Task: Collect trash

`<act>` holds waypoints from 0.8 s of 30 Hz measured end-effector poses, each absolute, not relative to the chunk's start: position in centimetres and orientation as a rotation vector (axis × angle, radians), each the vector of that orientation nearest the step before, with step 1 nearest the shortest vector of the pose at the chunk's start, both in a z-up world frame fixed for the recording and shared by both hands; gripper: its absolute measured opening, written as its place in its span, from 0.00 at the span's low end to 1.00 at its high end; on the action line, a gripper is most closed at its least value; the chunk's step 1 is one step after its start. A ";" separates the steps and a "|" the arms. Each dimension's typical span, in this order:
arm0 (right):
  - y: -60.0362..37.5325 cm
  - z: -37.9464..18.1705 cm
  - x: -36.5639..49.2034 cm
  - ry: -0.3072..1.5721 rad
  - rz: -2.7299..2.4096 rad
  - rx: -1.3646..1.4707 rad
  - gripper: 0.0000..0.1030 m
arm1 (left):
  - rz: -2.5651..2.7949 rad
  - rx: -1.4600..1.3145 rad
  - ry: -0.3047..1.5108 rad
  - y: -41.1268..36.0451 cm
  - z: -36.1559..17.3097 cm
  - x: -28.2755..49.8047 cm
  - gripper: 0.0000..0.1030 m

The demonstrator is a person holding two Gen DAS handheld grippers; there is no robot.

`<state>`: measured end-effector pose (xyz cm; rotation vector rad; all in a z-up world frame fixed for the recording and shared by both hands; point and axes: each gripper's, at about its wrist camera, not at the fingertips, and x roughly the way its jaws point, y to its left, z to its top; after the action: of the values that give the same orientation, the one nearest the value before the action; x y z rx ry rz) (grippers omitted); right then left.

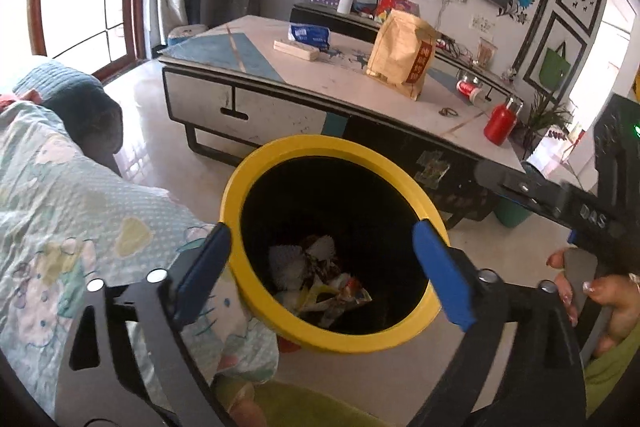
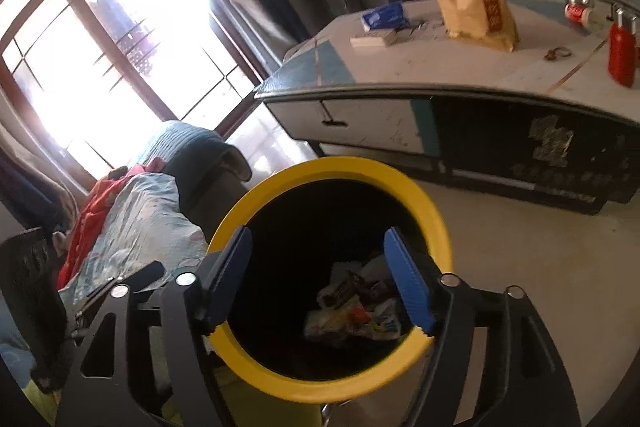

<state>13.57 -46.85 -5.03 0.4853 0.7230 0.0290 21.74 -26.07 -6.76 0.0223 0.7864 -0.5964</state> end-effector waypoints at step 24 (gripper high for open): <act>-29.9 0.4 5.3 0.435 0.089 0.184 0.94 | -0.256 -0.057 0.542 -9.0 -1.2 11.6 0.89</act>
<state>5.33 -29.92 0.41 0.1839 0.4351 0.0887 11.56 -9.02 -1.22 -0.0566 0.5417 -0.2558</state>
